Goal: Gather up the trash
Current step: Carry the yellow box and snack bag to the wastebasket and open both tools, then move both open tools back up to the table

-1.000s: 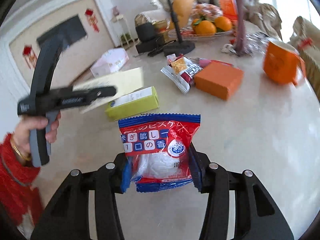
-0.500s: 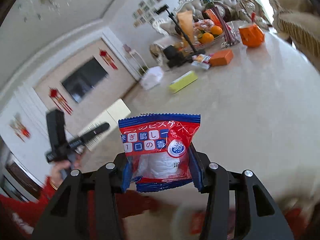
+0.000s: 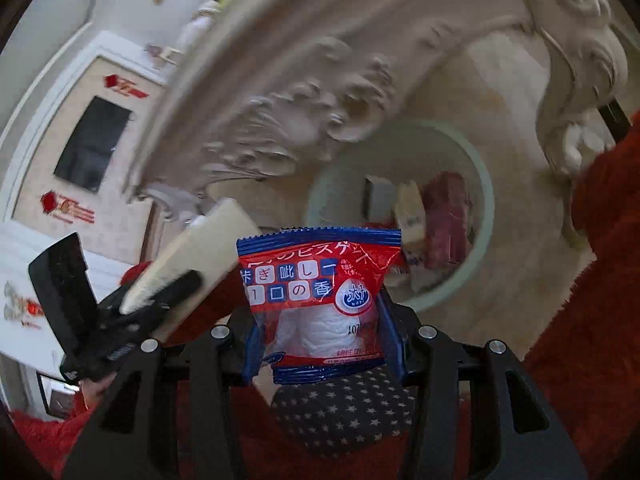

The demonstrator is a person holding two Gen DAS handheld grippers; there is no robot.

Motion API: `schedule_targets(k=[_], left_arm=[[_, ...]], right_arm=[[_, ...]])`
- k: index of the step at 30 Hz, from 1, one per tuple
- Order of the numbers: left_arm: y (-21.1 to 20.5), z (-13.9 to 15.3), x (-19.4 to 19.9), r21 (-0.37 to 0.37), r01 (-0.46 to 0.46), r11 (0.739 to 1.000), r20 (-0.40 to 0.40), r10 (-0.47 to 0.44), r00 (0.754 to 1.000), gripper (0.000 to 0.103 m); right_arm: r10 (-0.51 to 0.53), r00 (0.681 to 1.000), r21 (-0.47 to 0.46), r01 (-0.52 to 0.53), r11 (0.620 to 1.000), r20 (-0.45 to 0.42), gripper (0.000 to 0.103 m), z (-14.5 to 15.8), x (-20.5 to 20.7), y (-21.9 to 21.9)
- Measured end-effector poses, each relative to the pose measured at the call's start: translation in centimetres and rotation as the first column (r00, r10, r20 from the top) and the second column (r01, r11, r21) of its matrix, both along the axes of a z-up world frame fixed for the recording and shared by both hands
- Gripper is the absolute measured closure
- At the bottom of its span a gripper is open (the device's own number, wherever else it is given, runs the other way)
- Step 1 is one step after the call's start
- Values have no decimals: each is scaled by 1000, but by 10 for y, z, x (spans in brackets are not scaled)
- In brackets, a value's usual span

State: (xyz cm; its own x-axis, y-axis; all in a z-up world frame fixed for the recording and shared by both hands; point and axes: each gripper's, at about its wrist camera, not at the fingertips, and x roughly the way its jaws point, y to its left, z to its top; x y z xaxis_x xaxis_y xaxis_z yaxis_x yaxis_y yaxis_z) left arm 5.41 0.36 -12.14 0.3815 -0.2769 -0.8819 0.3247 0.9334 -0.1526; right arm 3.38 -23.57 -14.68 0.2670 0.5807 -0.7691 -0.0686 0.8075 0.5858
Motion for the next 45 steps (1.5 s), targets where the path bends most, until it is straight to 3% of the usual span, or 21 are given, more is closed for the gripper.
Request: schedule_targets(k=[7,12,19,23,24,27,30,35,45], left_arm=[[-47,-52,43,53,70,996,-10,-70,998,56],[-57,-71,46,76,96,992,-30,-94,995,56],[-53,-85,57,107,58,993,-41,-54,998,56],[-51,-85,64,90,37,995,-50,-33,998,53],[-51,-85,65,87,32,996,-52,-28,998,48],[-50,-84,65,106,21,994,-36,-18,999,36],[-51,-85,65,141,17,990,-28,-13,1000,35],[-48,-90,63,158,22,987,-45,-15,999,35],[-50,-96,59,179,52,983,-64,-41,997,35]], right_arm=[[7,1000,-178,-10,984,-17,57,-45,61,23],[15,998,-228,-28,973,-60,57,-72,57,23],[16,999,-268,-28,963,-47,57,-78,56,24],[29,999,-271,-31,962,-13,56,-74,55,29],[27,1000,-271,-26,962,0,55,-72,55,29],[10,1000,-277,-5,961,18,38,-70,59,30],[-25,999,-311,31,950,23,30,-72,60,25],[-62,998,-306,62,950,9,30,-74,60,18],[-41,999,-320,38,947,-2,30,-79,56,22]])
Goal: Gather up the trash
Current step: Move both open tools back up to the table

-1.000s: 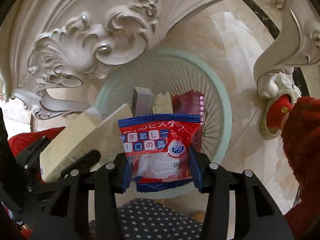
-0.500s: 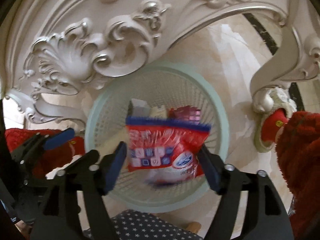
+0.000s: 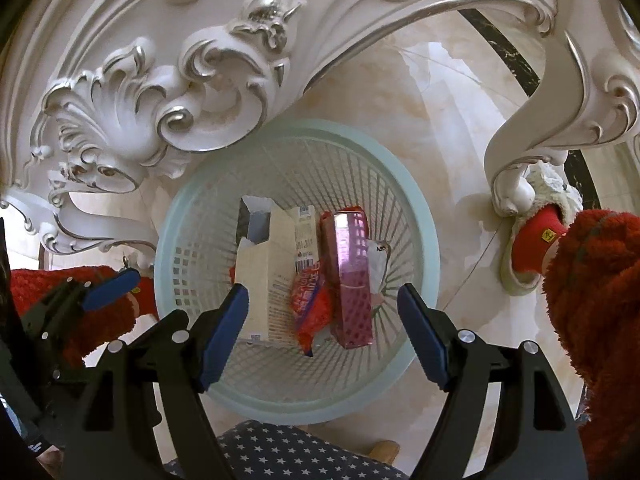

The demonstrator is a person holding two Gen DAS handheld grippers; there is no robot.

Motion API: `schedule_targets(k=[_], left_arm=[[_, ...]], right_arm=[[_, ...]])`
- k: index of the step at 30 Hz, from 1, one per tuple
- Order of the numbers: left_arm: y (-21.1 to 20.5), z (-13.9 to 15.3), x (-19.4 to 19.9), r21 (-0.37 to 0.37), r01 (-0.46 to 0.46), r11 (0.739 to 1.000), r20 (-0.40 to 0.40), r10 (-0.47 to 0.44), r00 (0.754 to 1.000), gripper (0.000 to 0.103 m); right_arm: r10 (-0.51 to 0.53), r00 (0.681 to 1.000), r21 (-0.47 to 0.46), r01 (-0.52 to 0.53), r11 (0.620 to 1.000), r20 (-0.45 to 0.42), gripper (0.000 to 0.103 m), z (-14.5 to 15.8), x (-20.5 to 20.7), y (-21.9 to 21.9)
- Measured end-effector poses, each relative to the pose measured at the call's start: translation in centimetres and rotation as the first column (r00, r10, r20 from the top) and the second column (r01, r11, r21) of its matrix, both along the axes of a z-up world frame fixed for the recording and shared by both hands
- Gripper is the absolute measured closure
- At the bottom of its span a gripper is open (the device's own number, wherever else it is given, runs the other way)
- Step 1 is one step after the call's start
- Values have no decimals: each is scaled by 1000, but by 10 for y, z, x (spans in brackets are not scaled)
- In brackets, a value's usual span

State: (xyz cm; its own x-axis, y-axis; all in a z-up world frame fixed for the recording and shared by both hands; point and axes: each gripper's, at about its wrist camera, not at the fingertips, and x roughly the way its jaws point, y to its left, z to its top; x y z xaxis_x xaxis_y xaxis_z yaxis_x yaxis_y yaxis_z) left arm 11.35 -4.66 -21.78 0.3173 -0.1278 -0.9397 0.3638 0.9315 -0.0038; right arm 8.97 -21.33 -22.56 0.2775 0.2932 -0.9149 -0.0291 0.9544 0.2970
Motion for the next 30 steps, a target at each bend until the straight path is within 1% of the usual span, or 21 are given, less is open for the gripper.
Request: schedule_targets(k=[7,10,13,15,16,17,18,19,20,21,22,23,24,25,26,28,29,30], left_arm=[[-6,-6,-23,12,104,994,22,-105,994,35],[2,4,-37,-8,143,990,60,-142,988,35],[15,28,-47,-49,161,986,117,-154,981,35],[27,58,-50,-97,164,982,164,-146,976,35],[36,76,-50,-134,156,979,190,-129,973,35],[47,104,-49,-198,142,970,215,-98,972,35],[56,125,-48,-250,140,958,231,-81,969,35],[63,147,-46,-288,145,947,254,-70,965,35],[71,175,-43,-296,160,941,296,-69,953,35],[75,199,-38,-271,185,945,351,-82,933,30],[77,214,-33,-239,196,951,392,-90,916,26],[82,237,-21,-194,201,960,460,-92,883,25],[83,250,-10,-178,195,964,492,-84,867,25],[87,267,12,-167,179,970,518,-68,853,25],[89,277,28,-170,172,970,525,-59,849,25],[94,293,77,-183,158,970,543,-34,839,25],[94,295,102,-166,134,977,547,-22,837,25],[92,292,139,-114,91,989,544,-15,839,25]], right_arm=[[-2,1000,13,2,1000,-12,30,-2,-6,-5],[-7,1000,46,7,999,5,30,5,-11,-11],[-21,999,112,15,994,49,30,22,-21,-18],[-29,992,175,6,985,126,30,50,-35,-23],[-36,986,191,4,982,163,30,62,-40,-25],[-58,973,209,10,978,224,30,83,-50,-29],[-81,956,225,16,974,281,30,104,-58,-32],[-93,942,232,17,973,322,30,118,-61,-34],[-105,916,231,14,973,387,30,144,-62,-35],[-110,891,217,13,976,440,25,165,-59,-36],[-113,870,208,12,978,480,19,180,-55,-37],[-116,836,193,12,981,536,17,204,-44,-37],[-112,810,182,6,983,576,16,223,-32,-36],[-105,791,183,-10,983,603,14,236,-21,-35],[-93,770,168,-19,986,632,14,252,-2,-31],[-71,755,123,-13,992,652,11,272,38,-23],[-56,748,97,-10,995,661,11,281,70,-15],[-53,754,79,1,997,655,11,283,89,-10]])
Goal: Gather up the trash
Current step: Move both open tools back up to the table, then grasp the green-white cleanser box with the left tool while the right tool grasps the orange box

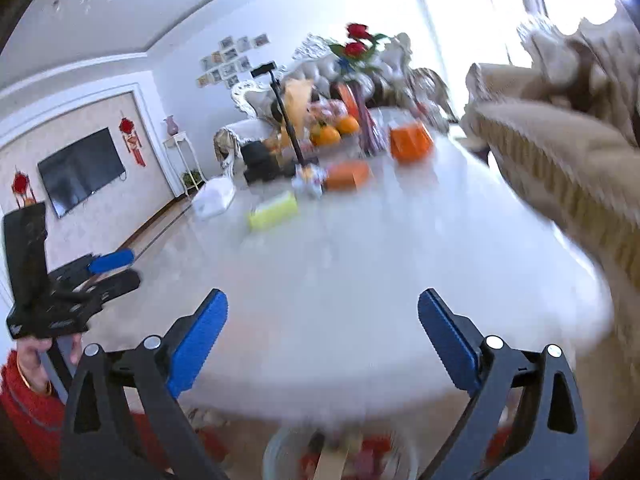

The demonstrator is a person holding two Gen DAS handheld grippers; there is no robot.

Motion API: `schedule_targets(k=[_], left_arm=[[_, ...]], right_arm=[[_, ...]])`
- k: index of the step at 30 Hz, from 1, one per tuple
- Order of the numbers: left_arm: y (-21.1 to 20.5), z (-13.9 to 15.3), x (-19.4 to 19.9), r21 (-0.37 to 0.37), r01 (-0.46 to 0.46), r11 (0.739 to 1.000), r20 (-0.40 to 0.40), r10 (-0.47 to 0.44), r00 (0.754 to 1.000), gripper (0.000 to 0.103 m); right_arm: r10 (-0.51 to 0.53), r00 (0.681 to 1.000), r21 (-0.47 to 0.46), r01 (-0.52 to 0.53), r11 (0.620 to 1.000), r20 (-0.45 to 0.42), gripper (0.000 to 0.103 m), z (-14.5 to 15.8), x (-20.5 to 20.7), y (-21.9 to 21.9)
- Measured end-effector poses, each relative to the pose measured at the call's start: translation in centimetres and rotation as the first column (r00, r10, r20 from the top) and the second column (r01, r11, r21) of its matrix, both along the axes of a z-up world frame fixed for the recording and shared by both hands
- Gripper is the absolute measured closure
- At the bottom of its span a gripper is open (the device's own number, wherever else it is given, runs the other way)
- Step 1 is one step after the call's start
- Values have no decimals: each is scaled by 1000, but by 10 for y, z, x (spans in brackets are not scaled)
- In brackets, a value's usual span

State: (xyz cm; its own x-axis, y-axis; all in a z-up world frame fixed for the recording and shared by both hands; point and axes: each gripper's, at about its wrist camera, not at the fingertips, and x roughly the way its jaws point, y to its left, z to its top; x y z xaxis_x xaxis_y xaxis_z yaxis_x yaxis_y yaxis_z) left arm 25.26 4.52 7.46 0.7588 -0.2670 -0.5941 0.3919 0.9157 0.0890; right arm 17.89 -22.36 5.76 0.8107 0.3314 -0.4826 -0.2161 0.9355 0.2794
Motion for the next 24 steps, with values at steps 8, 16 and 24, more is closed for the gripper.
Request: schedule_targets(k=[8,16,24], left_arm=[[-1,-41,169,56,-91,994,-138,98,986,25],[-12,-71,242,43,-63,997,-224,71,972,25],[-18,-86,261,49,-57,997,-290,69,955,25]], right_arm=[[-111,981,-137,89,987,-161,11,-16,210,47],[-205,944,-169,166,972,-258,11,-50,329,76],[-249,913,-238,176,955,-323,11,-72,380,90]])
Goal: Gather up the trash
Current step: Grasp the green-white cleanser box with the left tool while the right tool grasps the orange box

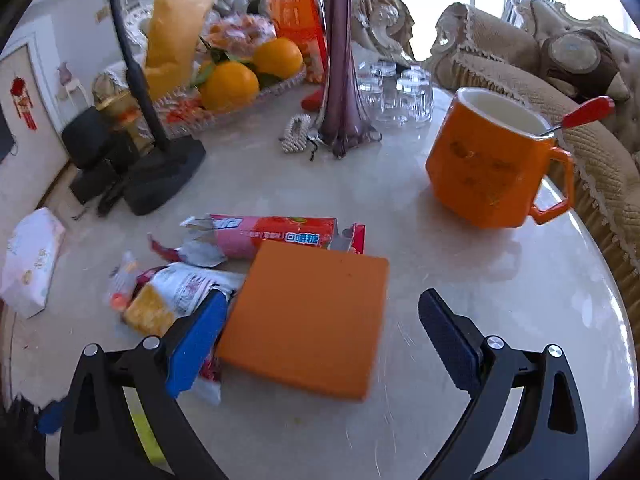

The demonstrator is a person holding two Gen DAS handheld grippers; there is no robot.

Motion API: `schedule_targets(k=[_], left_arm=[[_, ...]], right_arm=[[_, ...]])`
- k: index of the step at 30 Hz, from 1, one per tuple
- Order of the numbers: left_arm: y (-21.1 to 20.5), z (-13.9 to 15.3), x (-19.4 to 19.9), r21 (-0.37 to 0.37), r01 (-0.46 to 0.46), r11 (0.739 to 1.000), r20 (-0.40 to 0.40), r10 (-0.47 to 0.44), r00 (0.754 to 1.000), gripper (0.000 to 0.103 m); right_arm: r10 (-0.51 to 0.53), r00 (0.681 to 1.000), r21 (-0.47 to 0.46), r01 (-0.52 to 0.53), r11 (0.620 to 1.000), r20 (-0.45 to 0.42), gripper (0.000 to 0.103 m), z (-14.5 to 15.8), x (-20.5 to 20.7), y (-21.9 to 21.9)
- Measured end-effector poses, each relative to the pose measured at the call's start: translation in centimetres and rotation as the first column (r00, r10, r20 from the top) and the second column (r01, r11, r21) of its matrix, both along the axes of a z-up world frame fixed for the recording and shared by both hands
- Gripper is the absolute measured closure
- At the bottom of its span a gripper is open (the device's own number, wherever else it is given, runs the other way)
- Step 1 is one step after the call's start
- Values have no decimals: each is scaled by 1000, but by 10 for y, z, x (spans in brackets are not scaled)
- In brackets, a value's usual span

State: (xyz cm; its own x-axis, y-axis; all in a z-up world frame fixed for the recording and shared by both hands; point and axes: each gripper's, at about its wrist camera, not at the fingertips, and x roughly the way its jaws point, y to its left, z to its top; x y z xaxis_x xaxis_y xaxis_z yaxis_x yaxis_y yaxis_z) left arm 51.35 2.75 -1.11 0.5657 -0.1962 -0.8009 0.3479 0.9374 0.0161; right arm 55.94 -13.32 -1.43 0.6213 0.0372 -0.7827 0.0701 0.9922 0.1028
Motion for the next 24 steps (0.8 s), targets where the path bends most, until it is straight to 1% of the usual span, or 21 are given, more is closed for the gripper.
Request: schedule_targets(k=[2,3,5,7,8,11,12,15,17,19,20,21,22,24], left_arm=[[3,-2,2,-18,-1,1000,-19,1,1000,25],[4,-1,1,-24,-7,1000,-23,6,1000,25],[7,-1,2,-38,-15,999,-33,14,999,25],[9,-2,3,-49,-15,999,-34,13,999,25],[9,-2,3,-42,-14,999,-33,13,999,25],[1,-4,1,20,-10,1000,-23,11,1000,25],[-1,-3,-2,35,-7,999,-8,7,1000,25],[-6,-4,-5,65,10,998,8,-11,1000,25],[-7,-4,-6,72,12,997,14,-13,1000,26],[-8,-3,-7,64,31,997,15,-32,999,36],[-9,-2,-9,55,48,997,16,-49,999,51],[-11,-1,-11,60,56,997,24,-58,998,65],[-11,-1,-11,63,59,996,27,-61,998,69],[-11,-1,-12,53,59,997,23,-61,998,72]], right_arm=[[13,1000,-16,-14,1000,-27,11,-5,3,1],[28,999,-13,-28,1000,-26,10,-4,1,-1],[34,999,-35,-35,999,-35,10,-3,-1,-5],[41,999,-60,-42,997,-26,10,-1,-6,-11],[48,998,-71,-50,996,-27,10,-1,-7,-16],[71,996,-52,-74,996,-48,10,-6,-11,-26],[79,996,-47,-81,996,-49,11,-6,-13,-28],[101,994,-86,-105,991,-45,11,-8,-13,-24],[115,992,-87,-119,989,-44,15,-7,-14,-22],[134,990,-76,-136,988,-40,20,-6,-16,-23],[146,989,-75,-148,986,-31,25,-6,-16,-22],[149,988,-77,-151,986,-24,35,-4,-17,-22],[159,987,-70,-160,985,-27,35,-4,-18,-22],[192,981,-25,-192,981,-14,35,-2,-21,-23]])
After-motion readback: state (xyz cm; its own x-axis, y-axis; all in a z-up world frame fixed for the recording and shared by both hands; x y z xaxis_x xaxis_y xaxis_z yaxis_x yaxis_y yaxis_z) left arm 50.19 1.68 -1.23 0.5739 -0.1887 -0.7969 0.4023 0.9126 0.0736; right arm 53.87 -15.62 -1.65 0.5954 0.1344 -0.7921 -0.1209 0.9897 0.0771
